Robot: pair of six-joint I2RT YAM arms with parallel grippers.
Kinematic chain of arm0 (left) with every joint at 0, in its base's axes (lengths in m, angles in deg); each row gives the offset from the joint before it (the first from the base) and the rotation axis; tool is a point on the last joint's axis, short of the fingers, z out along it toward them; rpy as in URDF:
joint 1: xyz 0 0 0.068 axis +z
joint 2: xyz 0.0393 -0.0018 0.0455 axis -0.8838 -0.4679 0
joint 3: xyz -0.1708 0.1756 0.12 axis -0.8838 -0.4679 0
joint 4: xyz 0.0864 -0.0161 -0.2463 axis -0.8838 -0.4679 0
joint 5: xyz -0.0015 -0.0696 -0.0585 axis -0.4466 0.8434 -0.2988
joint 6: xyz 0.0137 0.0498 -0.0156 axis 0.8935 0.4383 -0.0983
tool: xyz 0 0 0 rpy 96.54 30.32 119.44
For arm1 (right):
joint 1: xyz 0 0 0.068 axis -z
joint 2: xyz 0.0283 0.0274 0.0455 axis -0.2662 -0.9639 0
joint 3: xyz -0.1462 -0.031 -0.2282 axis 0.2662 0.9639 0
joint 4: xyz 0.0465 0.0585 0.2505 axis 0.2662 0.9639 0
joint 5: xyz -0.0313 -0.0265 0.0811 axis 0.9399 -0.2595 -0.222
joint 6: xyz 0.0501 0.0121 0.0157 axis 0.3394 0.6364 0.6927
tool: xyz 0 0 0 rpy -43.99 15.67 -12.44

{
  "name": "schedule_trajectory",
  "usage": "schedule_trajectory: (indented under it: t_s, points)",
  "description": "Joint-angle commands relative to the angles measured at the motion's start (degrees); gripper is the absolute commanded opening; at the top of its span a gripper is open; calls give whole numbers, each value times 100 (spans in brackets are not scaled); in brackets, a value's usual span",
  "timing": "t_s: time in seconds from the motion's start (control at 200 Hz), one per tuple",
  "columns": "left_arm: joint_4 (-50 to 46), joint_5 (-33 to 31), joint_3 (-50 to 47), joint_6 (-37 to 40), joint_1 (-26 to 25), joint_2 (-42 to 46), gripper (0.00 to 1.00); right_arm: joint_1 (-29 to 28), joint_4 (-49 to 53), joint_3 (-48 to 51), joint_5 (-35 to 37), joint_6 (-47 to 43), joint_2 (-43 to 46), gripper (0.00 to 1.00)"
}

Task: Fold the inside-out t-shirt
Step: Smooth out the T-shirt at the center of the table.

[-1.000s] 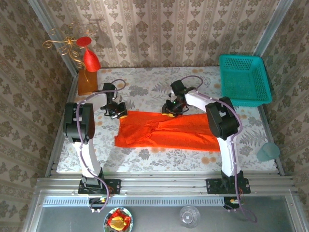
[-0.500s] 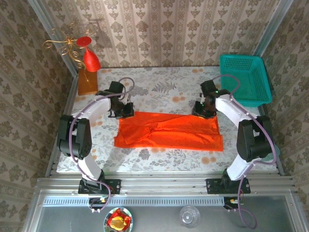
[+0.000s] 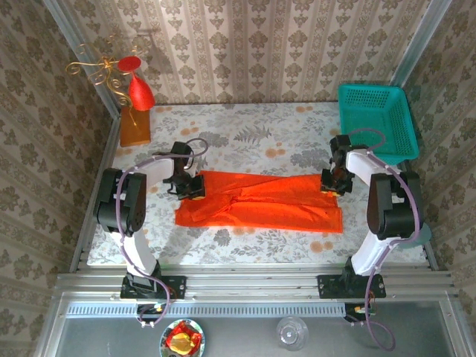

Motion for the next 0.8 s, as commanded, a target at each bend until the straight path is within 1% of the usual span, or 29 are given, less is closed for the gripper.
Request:
schedule_trajectory:
  t_s: [0.0, 0.09, 0.18, 0.26, 0.325, 0.375, 0.63, 0.795]
  points:
    - [9, -326, -46, 110, 41, -277, 5, 52, 12, 73, 128, -232, -153, 31]
    - [6, -341, -45, 107, 36, -285, 5, 69, -100, 157, -144, -215, -140, 29]
    - [26, -334, -49, 99, 49, -311, 5, 69, -110, 207, -183, -171, -63, 28]
    - [44, -334, -67, 89, 39, -311, 5, 70, -35, 226, 37, -150, 32, 29]
    - [48, -334, -80, 82, 42, -311, 5, 69, 54, 225, 340, -143, 96, 33]
    - [49, -334, -80, 86, 48, -319, 5, 69, 59, 248, 416, -146, 141, 34]
    - [68, -318, -79, 94, 50, -355, 5, 102, -153, 356, -363, -94, 47, 36]
    - [83, -317, -102, 87, 50, -346, 5, 122, -134, 375, -524, -80, 135, 35]
